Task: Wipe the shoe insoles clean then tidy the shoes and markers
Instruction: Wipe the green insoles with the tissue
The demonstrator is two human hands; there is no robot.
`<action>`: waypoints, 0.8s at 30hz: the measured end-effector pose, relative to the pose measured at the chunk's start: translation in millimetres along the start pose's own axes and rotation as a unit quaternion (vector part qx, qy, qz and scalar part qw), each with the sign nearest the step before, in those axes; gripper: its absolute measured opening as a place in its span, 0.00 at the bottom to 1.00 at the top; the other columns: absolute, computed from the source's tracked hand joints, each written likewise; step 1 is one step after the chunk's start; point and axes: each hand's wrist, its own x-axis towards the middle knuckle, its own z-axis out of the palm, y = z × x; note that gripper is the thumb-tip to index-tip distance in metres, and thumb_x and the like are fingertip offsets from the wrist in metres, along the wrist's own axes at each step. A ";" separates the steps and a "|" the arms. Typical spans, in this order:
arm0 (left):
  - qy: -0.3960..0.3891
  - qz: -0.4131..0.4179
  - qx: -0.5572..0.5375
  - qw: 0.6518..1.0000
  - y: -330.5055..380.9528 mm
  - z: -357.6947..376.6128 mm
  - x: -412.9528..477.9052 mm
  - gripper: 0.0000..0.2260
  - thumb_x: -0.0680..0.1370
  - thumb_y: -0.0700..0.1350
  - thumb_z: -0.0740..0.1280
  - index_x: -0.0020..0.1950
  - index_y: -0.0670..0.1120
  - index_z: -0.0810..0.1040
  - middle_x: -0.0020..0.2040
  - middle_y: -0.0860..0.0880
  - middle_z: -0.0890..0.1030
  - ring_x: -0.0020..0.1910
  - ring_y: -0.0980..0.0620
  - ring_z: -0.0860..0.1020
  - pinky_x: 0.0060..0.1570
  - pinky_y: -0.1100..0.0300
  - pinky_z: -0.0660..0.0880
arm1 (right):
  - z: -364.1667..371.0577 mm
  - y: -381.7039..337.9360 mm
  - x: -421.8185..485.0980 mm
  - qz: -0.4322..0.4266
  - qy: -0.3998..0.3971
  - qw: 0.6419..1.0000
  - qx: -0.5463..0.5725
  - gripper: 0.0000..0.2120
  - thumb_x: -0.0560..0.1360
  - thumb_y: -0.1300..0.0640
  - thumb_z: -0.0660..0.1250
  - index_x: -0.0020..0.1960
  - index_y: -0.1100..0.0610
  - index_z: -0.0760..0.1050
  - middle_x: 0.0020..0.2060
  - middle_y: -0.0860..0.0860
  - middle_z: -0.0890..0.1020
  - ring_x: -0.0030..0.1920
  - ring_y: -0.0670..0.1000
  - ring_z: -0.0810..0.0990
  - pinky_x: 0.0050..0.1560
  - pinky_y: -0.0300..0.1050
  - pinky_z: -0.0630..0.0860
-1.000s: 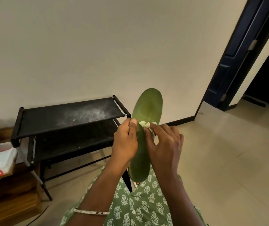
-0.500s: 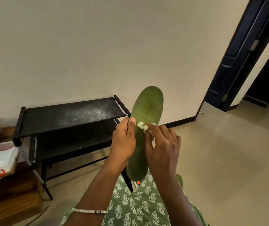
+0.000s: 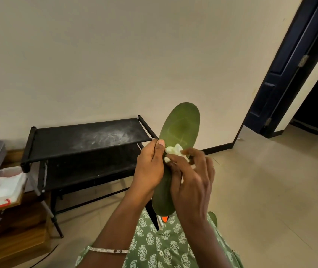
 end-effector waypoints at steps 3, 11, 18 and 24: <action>-0.008 0.000 0.006 1.000 0.5 2.9 -2.1 0.16 0.85 0.52 0.57 0.43 0.46 0.76 0.35 0.50 0.76 0.36 0.53 0.72 0.41 0.51 0.70 | -0.7 11.2 11.1 0.014 0.019 1.000 -0.012 0.09 0.74 0.62 0.69 0.52 0.55 0.84 0.54 0.51 0.83 0.53 0.55 0.76 0.53 0.44 0.66; 0.008 0.001 0.007 1.000 -1.0 0.4 0.5 0.18 0.84 0.54 0.58 0.41 0.43 0.73 0.36 0.48 0.75 0.37 0.51 0.73 0.43 0.46 0.73 | 4.6 -0.4 -8.7 -0.038 0.011 0.999 0.032 0.10 0.75 0.64 0.66 0.52 0.57 0.84 0.48 0.50 0.85 0.47 0.51 0.77 0.49 0.44 0.72; -0.008 0.010 0.008 1.000 -5.9 -0.5 0.4 0.18 0.84 0.54 0.57 0.44 0.42 0.74 0.38 0.44 0.76 0.38 0.49 0.72 0.43 0.49 0.72 | 2.7 6.0 -0.5 0.006 0.021 1.000 0.001 0.15 0.72 0.67 0.70 0.56 0.55 0.83 0.47 0.49 0.85 0.47 0.50 0.75 0.47 0.46 0.69; -0.045 -0.036 -0.048 0.997 -2.0 7.5 -4.0 0.19 0.81 0.58 0.58 0.52 0.44 0.79 0.49 0.35 0.80 0.49 0.34 0.79 0.54 0.36 0.75 | 0.8 18.1 10.4 0.030 0.022 0.999 0.009 0.14 0.72 0.70 0.71 0.55 0.58 0.83 0.48 0.53 0.84 0.48 0.53 0.75 0.48 0.52 0.76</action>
